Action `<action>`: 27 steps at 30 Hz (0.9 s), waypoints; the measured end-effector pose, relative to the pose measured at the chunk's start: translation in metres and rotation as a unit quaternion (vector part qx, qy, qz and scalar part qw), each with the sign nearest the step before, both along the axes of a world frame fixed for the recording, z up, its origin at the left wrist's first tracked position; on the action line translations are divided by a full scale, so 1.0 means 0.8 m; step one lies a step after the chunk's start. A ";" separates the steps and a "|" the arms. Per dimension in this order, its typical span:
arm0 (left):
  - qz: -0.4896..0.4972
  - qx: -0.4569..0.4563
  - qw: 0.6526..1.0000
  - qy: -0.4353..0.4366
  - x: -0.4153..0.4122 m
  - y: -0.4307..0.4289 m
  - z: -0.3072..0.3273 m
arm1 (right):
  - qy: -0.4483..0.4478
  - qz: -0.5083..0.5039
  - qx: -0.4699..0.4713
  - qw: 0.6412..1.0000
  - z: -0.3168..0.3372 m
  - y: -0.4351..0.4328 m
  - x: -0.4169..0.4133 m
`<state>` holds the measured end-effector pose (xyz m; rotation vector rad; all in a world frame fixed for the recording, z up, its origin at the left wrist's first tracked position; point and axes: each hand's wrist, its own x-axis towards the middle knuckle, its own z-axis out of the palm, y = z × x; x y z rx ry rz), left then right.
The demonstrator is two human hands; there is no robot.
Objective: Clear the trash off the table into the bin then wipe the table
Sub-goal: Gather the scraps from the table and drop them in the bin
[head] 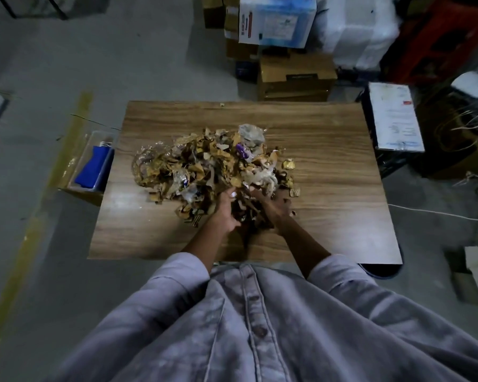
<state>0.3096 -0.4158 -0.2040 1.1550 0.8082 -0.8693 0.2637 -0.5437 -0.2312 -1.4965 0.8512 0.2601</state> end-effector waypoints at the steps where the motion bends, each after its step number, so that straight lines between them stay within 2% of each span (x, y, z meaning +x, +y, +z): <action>1: -0.009 -0.010 1.000 0.002 -0.001 -0.002 0.000 | 0.006 -0.004 0.002 1.000 -0.018 -0.003 0.004; 4: -0.019 -0.024 1.000 0.002 -0.003 -0.009 -0.008 | -0.015 0.014 0.005 1.000 -0.046 -0.003 0.014; 6: -0.025 -0.018 1.000 -0.002 -0.003 -0.013 -0.011 | -0.032 0.014 -0.012 0.999 -0.005 0.013 0.012; 11: -0.040 0.012 0.999 -0.025 0.006 -0.022 -0.005 | -0.057 -0.029 0.026 0.998 0.008 0.017 0.018; 22: -0.246 0.066 0.961 -0.112 -0.002 -0.051 0.021 | -0.023 -0.153 -0.048 0.987 -0.001 0.005 0.023; 24: -0.246 0.049 0.963 -0.098 -0.002 -0.045 0.021 | -0.017 -0.159 -0.060 0.985 -0.002 -0.003 0.023; 27: -0.171 -0.013 0.982 -0.083 0.002 -0.033 0.017 | -0.031 -0.196 -0.065 0.978 -0.004 -0.015 0.026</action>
